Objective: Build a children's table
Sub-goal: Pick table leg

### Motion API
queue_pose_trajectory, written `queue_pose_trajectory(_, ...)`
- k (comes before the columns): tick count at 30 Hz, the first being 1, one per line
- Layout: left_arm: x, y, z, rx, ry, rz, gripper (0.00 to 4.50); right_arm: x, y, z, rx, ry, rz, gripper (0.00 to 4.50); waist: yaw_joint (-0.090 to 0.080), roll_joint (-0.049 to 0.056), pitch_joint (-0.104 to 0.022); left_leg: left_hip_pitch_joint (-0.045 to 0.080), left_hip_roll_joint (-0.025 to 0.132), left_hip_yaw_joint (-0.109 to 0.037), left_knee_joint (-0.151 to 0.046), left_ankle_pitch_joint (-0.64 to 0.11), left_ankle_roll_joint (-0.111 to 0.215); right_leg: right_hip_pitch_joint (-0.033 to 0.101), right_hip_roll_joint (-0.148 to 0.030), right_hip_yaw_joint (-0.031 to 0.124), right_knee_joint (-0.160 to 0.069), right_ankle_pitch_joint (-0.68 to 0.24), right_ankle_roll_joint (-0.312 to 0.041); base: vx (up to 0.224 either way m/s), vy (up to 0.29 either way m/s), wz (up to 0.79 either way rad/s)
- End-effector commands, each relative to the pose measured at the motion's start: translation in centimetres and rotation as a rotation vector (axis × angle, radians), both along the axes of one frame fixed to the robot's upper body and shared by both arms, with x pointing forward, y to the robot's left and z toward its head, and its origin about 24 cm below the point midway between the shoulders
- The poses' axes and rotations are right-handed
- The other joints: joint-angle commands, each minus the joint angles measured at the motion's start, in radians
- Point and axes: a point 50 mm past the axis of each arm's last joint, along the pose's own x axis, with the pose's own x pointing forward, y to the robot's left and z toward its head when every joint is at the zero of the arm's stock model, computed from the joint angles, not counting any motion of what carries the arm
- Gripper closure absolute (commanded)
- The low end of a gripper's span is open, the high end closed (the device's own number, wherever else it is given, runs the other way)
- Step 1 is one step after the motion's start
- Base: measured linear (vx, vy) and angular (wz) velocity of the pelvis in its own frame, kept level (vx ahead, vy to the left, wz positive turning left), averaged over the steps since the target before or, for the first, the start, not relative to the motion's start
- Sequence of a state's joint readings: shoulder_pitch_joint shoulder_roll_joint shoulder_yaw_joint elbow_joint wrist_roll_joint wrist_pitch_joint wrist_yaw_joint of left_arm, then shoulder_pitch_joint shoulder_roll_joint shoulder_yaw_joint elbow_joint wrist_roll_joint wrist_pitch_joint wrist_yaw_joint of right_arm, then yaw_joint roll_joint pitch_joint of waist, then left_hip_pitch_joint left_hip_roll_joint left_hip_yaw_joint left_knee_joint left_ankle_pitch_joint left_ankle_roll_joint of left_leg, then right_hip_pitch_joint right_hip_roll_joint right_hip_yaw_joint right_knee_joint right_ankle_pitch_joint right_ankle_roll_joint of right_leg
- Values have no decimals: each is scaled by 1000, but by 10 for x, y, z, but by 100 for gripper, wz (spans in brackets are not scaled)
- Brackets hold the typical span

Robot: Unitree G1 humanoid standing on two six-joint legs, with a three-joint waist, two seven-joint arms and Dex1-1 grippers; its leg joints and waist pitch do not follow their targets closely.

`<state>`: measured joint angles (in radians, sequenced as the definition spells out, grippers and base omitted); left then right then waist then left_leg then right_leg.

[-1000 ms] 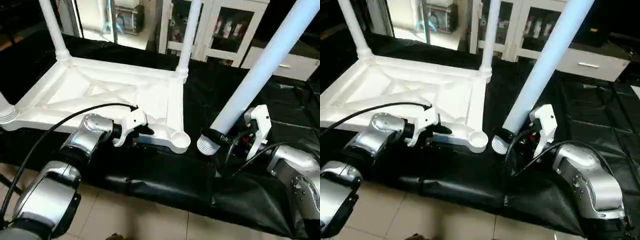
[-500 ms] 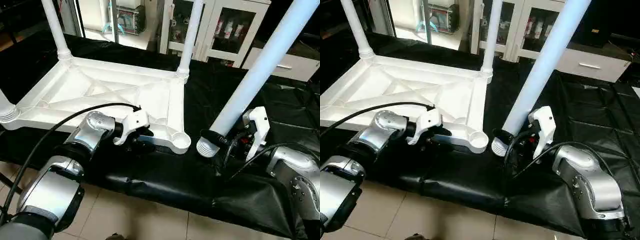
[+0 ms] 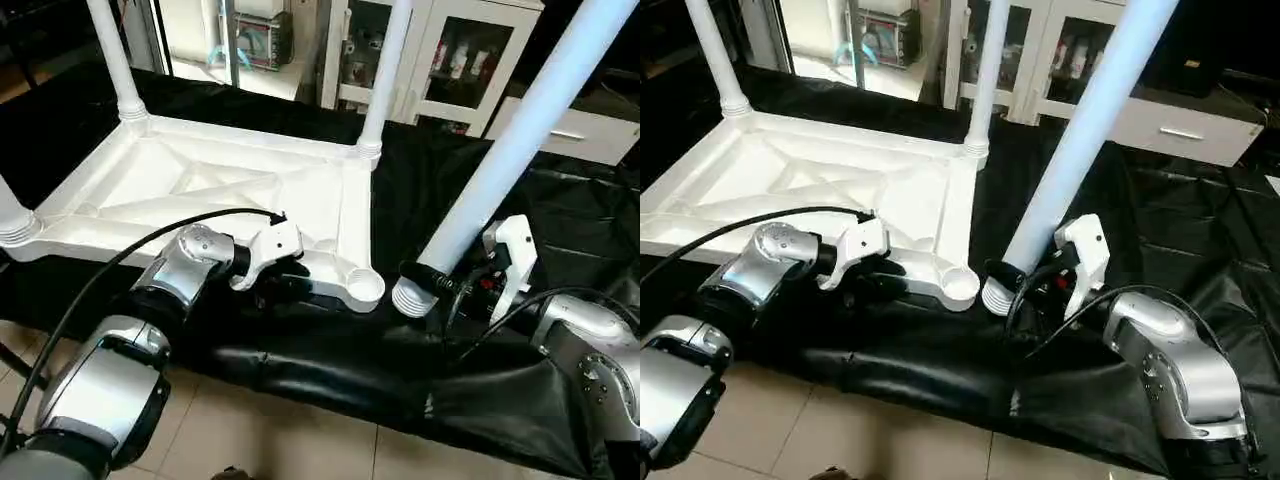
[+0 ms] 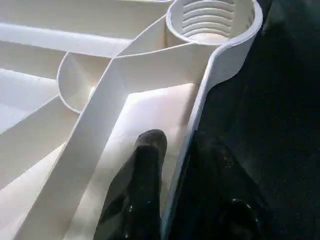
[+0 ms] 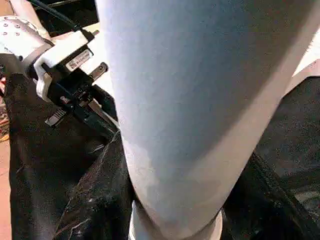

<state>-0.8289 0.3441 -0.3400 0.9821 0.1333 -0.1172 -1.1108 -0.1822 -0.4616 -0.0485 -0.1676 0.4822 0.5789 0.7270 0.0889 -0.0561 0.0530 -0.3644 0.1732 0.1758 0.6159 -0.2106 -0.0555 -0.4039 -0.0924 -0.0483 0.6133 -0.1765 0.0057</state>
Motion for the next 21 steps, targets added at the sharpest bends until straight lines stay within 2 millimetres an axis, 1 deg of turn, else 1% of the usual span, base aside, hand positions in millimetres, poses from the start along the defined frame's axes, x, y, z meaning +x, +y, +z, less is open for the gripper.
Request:
queue_pose_trajectory(1, -14, 6, -27, 53, 113, 49, 371, 1, 0, 4, 0, -17, -8, 261, 1, -6, -61, 13, 60, -15, -89, -143, 27, 46, -69, 40, -60, -144, -243, 0, 0, 0)
queue_pose_trajectory(2, -17, 9, -28, 55, 118, 68, 376, 2, 0, 4, 2, -17, -11, 261, 0, -5, -60, 12, 61, -16, -90, -151, 21, 47, -70, 40, -60, -153, -241, 0, 0, 0)
queue_pose_trajectory(3, -17, 9, -28, 55, 118, 68, 382, 2, 0, 4, 2, -17, -11, 261, -4, -7, -59, 8, 61, -17, -92, -151, 19, 49, -69, 40, -60, -161, -236, 0, 0, 0)
queue_pose_trajectory(4, -18, 9, -28, 55, 118, 73, 382, 2, 0, 4, 2, -17, -12, 261, -3, -6, -60, 10, 59, -16, -91, -156, 18, 47, -68, 40, -62, -171, -232, 0, 0, 0)
queue_pose_trajectory(5, -20, 11, -29, 60, 124, 95, 395, 2, 1, 4, 2, -17, -17, 261, -5, -6, -59, 12, 59, -15, -91, -166, 15, 46, -68, 41, -65, -185, -229, 0, 0, 0)
queue_pose_trajectory(6, -24, 12, -30, 75, 130, 112, 395, 3, 1, 3, 2, -15, -25, 261, -7, -6, -59, 11, 61, -16, -92, -169, 12, 47, -70, 42, -63, -187, -228, 0, 0, 0)
queue_pose_trajectory(7, -25, 12, -30, 82, 132, 119, 400, 3, 0, 3, 2, -14, -29, 261, -9, -7, -57, 11, 62, -18, -95, -182, 7, 47, -70, 42, -64, -213, -221, 0, 0, 0)
queue_pose_trajectory(8, -31, 14, -32, 101, 139, 144, 406, 4, 0, 2, -2, -12, -40, 261, -12, -4, -56, 11, 60, -18, -97, -198, 3, 45, -69, 42, -68, -248, -211, 0, 0, 0)
queue_pose_trajectory(9, -33, 14, -32, 103, 140, 147, 411, 5, 0, 2, -3, -11, -43, 261, -19, -6, -55, 11, 60, -18, -98, -205, -1, 43, -67, 42, -71, -261, -208, 0, 0, 0)
queue_pose_trajectory(10, -37, 13, -31, 104, 142, 151, 414, 5, 0, 1, -3, -10, -48, 261, -21, -6, -56, 12, 62, -18, -98, -208, -4, 44, -68, 43, -71, -263, -207, 0, 0, 0)
queue_pose_trajectory(11, -39, 13, -31, 104, 143, 154, 422, 6, 0, 1, -4, -10, -49, 261, -26, -7, -54, 11, 58, -17, -99, -214, -1, 42, -64, 42, -75, -284, -200, 0, 0, 0)
queue_pose_trajectory(12, -39, 12, -30, 103, 142, 153, 427, 6, 0, 1, -3, -10, -49, 261, -26, -5, -55, 12, 58, -17, -99, -218, -3, 42, -64, 43, -75, -289, -198, 0, 0, 0)
queue_pose_trajectory(14, -45, 6, -27, 73, 124, 112, 431, 7, 0, 1, -1, -5, -57, 261, -28, -10, -54, 12, 57, -17, -99, -222, 1, 39, -63, 43, -79, -305, -188, 0, 0, 0)
queue_pose_trajectory(15, -48, 2, -25, 59, 121, 94, 436, 8, 0, 0, -4, -2, -64, 261, -31, -8, -54, 9, 59, -18, -101, -222, 1, 40, -62, 43, -78, -308, -185, 0, 0, 0)
queue_pose_trajectory(16, -51, 0, -24, 52, 120, 83, 443, 9, 0, -1, -6, 4, -73, 261, -30, -7, -54, 13, 58, -16, -100, -225, 1, 36, -60, 43, -80, -311, -182, 0, 0, 0)
queue_pose_trajectory(17, -56, -6, -21, 44, 104, 38, 448, 11, 0, -2, -6, 11, -89, 261, -32, -6, -55, 13, 58, -16, -100, -220, 1, 36, -60, 43, -79, -297, -185, 0, 0, 0)
queue_pose_trajectory(18, -58, -9, -20, 33, 100, 31, 448, 12, 1, -1, -3, 11, -97, 261, -31, -4, -55, 14, 59, -17, -101, -218, 0, 36, -60, 43, -77, -288, -187, 0, 0, 0)
queue_pose_trajectory(19, -59, -11, -20, 25, 99, 30, 448, 13, 1, -1, -1, 11, -102, 261, -32, -6, -55, 12, 57, -15, -100, -209, 2, 36, -58, 43, -77, -276, -188, 0, 0, 0)
queue_pose_trajectory(20, -60, -14, -19, 16, 86, 10, 448, 14, 1, -2, -1, 13, -111, 261, -31, -5, -56, 14, 57, -14, -99, -207, 3, 35, -58, 44, -77, -270, -189, 0, 0, 0)
queue_pose_trajectory(21, -62, -17, -18, 2, 81, -14, 448, 15, 1, -2, -3, 13, -126, 261, -30, -5, -56, 12, 55, -14, -100, -199, 4, 36, -56, 43, -77, -262, -189, 0, 0, 0)
